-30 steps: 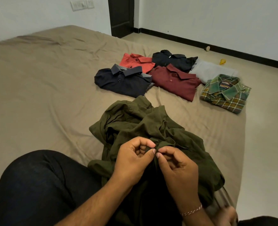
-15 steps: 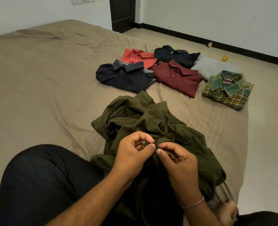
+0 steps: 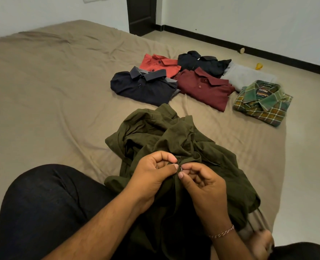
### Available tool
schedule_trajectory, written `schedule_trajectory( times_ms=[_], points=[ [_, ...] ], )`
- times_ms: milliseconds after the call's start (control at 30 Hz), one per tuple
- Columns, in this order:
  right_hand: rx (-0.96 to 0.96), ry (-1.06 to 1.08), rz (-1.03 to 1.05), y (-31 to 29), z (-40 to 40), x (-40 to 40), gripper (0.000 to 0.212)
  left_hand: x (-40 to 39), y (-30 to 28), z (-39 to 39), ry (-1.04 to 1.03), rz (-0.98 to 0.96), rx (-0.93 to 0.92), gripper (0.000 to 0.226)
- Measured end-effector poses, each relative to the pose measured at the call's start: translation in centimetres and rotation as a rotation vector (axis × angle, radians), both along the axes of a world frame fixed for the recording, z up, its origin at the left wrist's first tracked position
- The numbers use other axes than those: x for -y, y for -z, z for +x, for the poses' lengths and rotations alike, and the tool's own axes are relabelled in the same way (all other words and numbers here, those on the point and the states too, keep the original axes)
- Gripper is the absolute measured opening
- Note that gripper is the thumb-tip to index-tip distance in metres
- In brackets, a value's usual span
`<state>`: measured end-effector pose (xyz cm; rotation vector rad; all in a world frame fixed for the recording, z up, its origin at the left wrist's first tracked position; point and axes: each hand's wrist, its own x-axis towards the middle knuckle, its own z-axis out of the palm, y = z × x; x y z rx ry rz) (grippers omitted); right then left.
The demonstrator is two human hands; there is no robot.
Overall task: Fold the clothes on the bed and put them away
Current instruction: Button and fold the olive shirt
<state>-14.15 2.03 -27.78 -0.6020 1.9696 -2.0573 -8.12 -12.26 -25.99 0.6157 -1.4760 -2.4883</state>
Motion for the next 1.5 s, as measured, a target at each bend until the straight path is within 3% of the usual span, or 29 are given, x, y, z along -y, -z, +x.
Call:
schedule_trajectory(
  times_ms=[167, 333, 600, 700, 800, 900, 967, 1133, 1233, 1333, 1400, 1500],
  points=[
    [-0.092, -0.004, 0.059, 0.0, 0.1, -0.3, 0.026, 1.1, 0.3, -0.1, 0.080, 0.018, 0.055, 0.011],
    [-0.183, 0.066, 0.122, 0.1, 0.0, -0.3, 0.029, 1.4, 0.5, 0.1, 0.125, -0.123, 0.133, 0.020],
    [-0.726, 0.154, 0.429, 0.0, -0.5, -1.1, 0.012, 0.5, 0.0, 0.5, 0.183, -0.769, 0.091, 0.010],
    [-0.786, 0.119, 0.462, 0.1, -0.7, -1.1, 0.011, 0.6, 0.3, 0.4, 0.156, -0.740, 0.111, 0.011],
    [-0.643, 0.120, 0.354, 0.1, -0.5, -1.0, 0.012, 1.1, 0.0, 0.5, 0.168, -0.463, 0.112, 0.014],
    [-0.210, 0.151, 0.141, -0.2, 0.2, -0.2, 0.014, 0.8, -0.4, 0.6, 0.172, -0.211, 0.058, 0.015],
    [0.006, 0.163, 0.039, -0.3, 0.8, 0.3, 0.015, 0.2, -0.6, 0.6, 0.153, -0.140, 0.033, 0.019],
    [0.104, 0.051, 0.069, -0.5, 0.7, -0.1, 0.016, 0.4, -0.1, 0.6, 0.061, -0.262, 0.032, 0.016],
    [0.073, -0.070, 0.098, -0.5, 0.7, -0.4, 0.051, 0.8, -0.6, 0.7, 0.078, -0.391, 0.002, 0.009],
    [0.004, -0.050, 0.224, -0.3, 0.9, -0.1, 0.070, 1.4, -1.0, 0.3, 0.134, -0.564, 0.006, 0.029],
    [-0.013, -0.053, 0.240, -0.2, 1.1, 0.1, 0.070, 2.1, -0.9, -0.1, 0.145, -0.704, 0.041, 0.039],
    [-0.020, -0.062, 0.251, -0.1, 1.0, 0.2, 0.062, 3.2, -1.1, -0.4, 0.084, -0.670, 0.069, 0.050]
  ],
)
